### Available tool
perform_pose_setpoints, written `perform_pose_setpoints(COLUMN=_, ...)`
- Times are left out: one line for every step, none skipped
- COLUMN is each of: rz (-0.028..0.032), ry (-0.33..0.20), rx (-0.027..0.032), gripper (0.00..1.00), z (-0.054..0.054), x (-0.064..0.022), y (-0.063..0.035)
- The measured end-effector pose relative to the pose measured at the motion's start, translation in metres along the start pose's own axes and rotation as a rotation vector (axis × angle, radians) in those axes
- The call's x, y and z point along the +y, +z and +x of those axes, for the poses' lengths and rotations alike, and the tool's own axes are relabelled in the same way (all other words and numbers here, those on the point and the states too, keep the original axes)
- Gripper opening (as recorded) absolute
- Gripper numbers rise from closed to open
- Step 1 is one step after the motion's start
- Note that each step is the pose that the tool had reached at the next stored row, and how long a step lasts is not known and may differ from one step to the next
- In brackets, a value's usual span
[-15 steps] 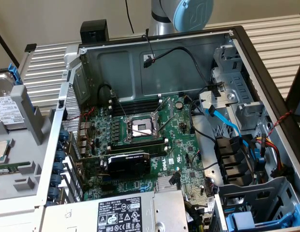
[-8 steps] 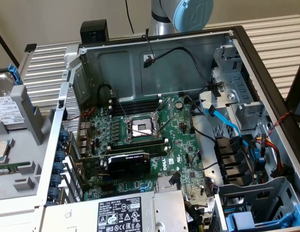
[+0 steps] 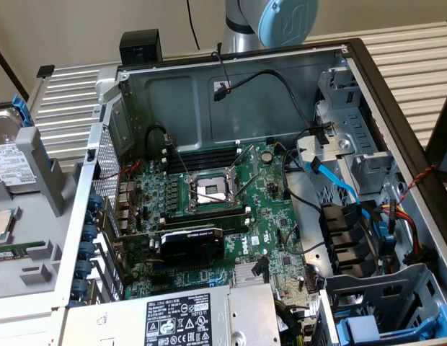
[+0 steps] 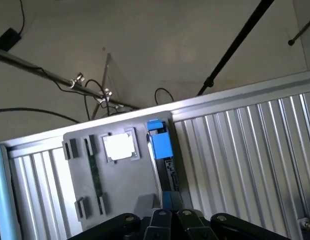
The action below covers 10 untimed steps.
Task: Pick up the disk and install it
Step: 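Pick up the disk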
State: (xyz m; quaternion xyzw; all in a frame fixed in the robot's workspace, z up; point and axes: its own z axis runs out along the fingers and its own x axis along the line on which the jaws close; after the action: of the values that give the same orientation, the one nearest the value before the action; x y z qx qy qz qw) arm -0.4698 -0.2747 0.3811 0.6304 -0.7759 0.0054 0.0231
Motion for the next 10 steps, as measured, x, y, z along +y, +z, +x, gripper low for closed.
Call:
perform_pose_setpoints(rz=0.0009, ry=-0.019, rx=0.0003, gripper=0.11, z=0.0, x=0.0, y=0.0001)
perform_pose_setpoints(rz=0.0018, ry=-0.034, rx=0.0006, gripper=0.11, z=0.0, x=0.0, y=0.0002)
perform_pose_setpoints(rz=0.0026, ry=-0.047, rx=0.0008, gripper=0.11, z=0.0, x=0.0, y=0.0003)
perform_pose_setpoints(rz=0.0039, ry=-0.06, rx=0.001, gripper=0.11, z=0.0, x=0.0, y=0.0003)
perform_pose_setpoints(rz=0.0054, ry=-0.071, rx=0.001, gripper=0.11, z=0.0, x=0.0, y=0.0003)
perform_pose_setpoints(rz=0.0062, ry=-0.082, rx=0.0011, gripper=0.11, z=0.0, x=0.0, y=0.0004)
perform_pose_setpoints(rz=0.0068, ry=-0.096, rx=0.0014, gripper=0.11, z=0.0, x=0.0002, y=0.0004)
perform_pose_setpoints(rz=0.0074, ry=-0.111, rx=0.0017, gripper=0.11, z=0.0001, x=0.0005, y=0.0004)
perform_pose_setpoints(rz=0.008, ry=-0.126, rx=0.0021, gripper=0.11, z=0.0001, x=0.0006, y=0.0004)
perform_pose_setpoints(rz=0.0087, ry=-0.14, rx=0.0023, gripper=0.11, z=0.0001, x=0.0008, y=0.0005)
